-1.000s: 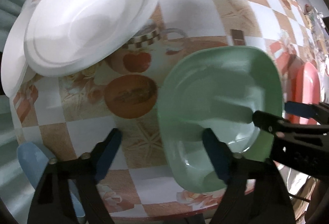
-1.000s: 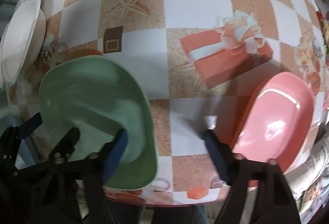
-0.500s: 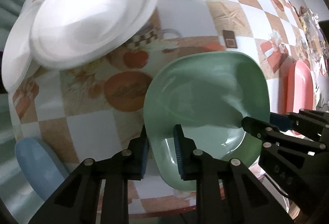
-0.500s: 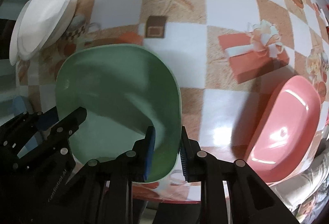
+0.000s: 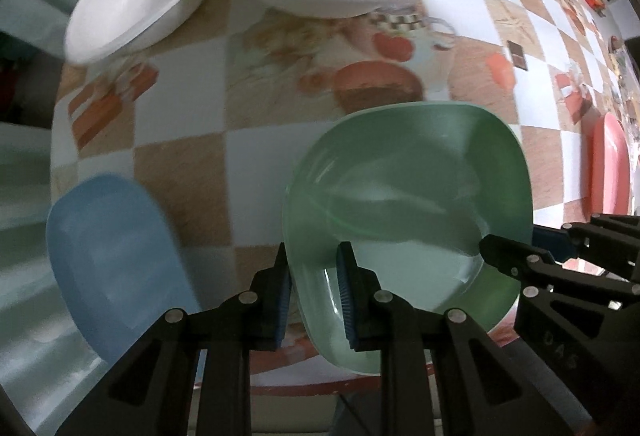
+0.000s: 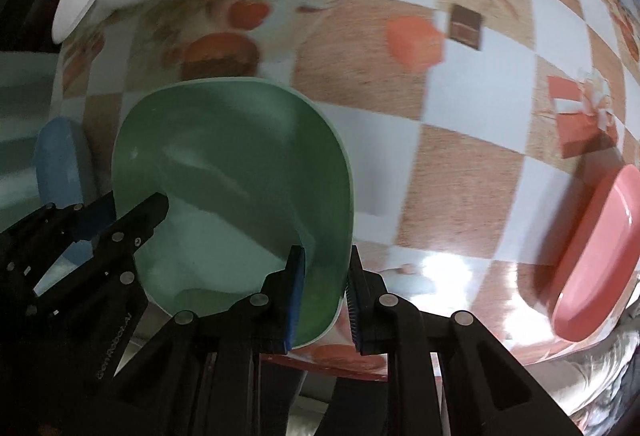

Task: Organize plates and bowls
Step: 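Carry the green plate onto the blue plate and open both tools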

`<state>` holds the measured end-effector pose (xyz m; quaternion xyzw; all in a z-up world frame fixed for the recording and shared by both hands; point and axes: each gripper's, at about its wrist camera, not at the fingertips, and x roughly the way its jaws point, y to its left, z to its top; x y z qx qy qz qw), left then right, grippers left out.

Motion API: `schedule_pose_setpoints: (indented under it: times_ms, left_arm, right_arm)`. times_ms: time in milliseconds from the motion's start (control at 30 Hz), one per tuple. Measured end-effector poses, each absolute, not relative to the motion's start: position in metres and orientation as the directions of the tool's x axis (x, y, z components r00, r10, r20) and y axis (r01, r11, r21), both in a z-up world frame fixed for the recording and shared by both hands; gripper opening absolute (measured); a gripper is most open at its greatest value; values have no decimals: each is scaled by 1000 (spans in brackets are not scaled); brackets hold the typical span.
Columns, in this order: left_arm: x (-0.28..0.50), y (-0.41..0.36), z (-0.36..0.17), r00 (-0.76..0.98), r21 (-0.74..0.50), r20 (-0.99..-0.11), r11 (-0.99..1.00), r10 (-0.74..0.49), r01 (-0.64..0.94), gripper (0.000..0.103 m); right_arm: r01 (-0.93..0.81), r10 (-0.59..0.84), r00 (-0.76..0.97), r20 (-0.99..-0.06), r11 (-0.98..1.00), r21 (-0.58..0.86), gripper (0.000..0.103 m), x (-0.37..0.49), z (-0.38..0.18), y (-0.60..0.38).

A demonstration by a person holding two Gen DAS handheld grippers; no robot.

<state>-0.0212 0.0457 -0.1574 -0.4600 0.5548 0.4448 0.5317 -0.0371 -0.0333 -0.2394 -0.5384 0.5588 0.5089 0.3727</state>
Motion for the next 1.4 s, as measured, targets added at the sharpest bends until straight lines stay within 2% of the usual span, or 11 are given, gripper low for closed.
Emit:
schedule_pose_setpoints:
  times_ms: [467, 800, 900, 1133, 1400]
  left_arm:
    - [-75, 18, -168, -3, -1, -1000, 139, -29, -990, 23]
    - [-96, 8, -118, 6, 1, -998, 118, 61, -993, 22]
    - [-107, 13, -104, 4, 5, -996, 103, 87, -995, 22]
    - [-146, 5, -74, -49, 57, -989, 54, 137, -997, 22]
    - [-198, -5, -74, -102, 99, -989, -29, 109, -995, 23]
  right_arm:
    - [-977, -220, -165, -962, -94, 189, 23, -9, -258, -12]
    - [-975, -182, -169, -969, -115, 191, 23, 12, -236, -9]
    - [-972, -173, -171, -970, -134, 195, 23, 9, -214, 9]
    - [-954, -166, -194, -967, -197, 225, 23, -26, -205, 13]
    - [-927, -186, -220, -958, -265, 265, 23, -72, -189, 25]
